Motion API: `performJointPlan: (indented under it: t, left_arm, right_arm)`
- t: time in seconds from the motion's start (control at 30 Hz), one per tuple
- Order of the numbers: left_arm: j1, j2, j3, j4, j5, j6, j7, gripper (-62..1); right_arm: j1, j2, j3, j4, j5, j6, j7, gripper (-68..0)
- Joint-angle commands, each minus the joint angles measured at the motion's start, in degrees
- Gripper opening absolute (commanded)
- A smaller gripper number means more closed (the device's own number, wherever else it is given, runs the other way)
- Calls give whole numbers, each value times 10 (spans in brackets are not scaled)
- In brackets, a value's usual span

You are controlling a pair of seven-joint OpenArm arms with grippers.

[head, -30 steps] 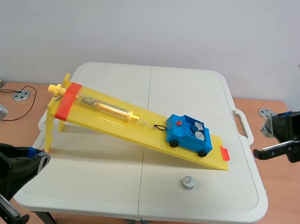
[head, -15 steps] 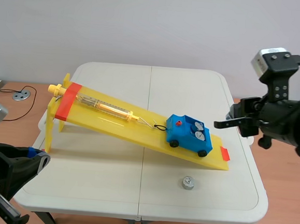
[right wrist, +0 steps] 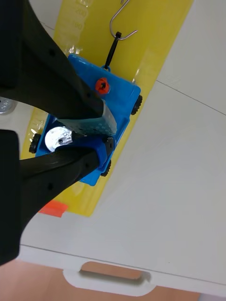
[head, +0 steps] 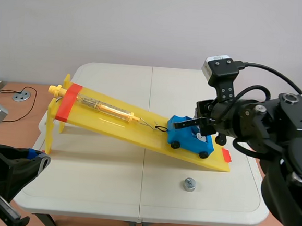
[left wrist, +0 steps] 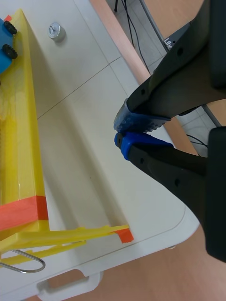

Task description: Place the four metal weights on the blue cart on the ramp.

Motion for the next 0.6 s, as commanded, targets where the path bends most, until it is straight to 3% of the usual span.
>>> performJointPlan:
  t: [0.0,0.1,0.57]
  left_arm:
    - [-11,4,-9,38,-32,-12,-55,-573]
    - [-11,4,-9,38,-32,-12,-55,-573]
    - [-11,4,-9,38,-32,-12,-55,-573]
  right_arm:
    - [67,2,5,42,3,-39,97,-667]
    - [73,-2,-1,37,-12,-55,97,-667]
    - [79,-16,-21,2,-19,-65,125,-667]
